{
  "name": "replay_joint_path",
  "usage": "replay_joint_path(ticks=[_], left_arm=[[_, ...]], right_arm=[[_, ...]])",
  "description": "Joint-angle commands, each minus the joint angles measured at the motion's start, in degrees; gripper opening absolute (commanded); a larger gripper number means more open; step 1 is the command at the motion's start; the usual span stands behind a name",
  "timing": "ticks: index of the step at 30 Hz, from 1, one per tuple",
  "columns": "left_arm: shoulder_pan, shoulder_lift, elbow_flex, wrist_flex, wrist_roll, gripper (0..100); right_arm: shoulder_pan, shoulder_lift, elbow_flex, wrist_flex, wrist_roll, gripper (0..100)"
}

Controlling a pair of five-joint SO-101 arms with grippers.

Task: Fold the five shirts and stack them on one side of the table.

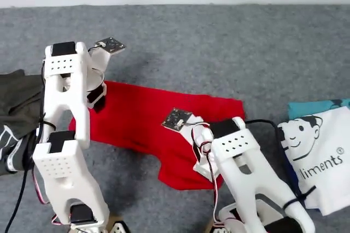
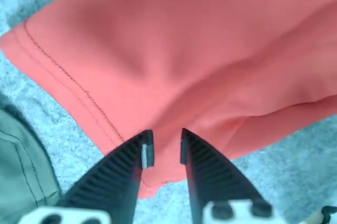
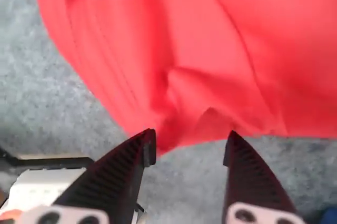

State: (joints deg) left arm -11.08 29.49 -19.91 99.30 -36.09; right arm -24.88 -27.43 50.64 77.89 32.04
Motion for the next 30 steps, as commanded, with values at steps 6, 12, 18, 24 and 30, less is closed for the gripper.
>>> replay_joint_path(ticks=[6, 12, 18, 24, 30], left_arm=[[0.79, -3.43, -1.36, 0.09, 0.79, 9], [0.70, -3.43, 3.12, -0.26, 0.70, 9], [0.70, -3.52, 3.47, -1.05, 0.70, 9], [0.79, -3.52, 3.47, -1.05, 0.70, 9], [0.70, -3.60, 3.47, -0.70, 0.70, 9]], right_arm=[[-5.85, -0.84, 2.11, -2.59, 0.00, 9.7], [-4.09, -1.45, 1.67, -1.01, 8.09, 0.6], [-1.10, -1.54, -4.57, 11.38, 11.34, 0.9], [-1.19, -1.54, -5.45, 17.98, 16.00, 0.9], [-5.32, -1.19, 1.41, 13.23, 16.00, 1.0]])
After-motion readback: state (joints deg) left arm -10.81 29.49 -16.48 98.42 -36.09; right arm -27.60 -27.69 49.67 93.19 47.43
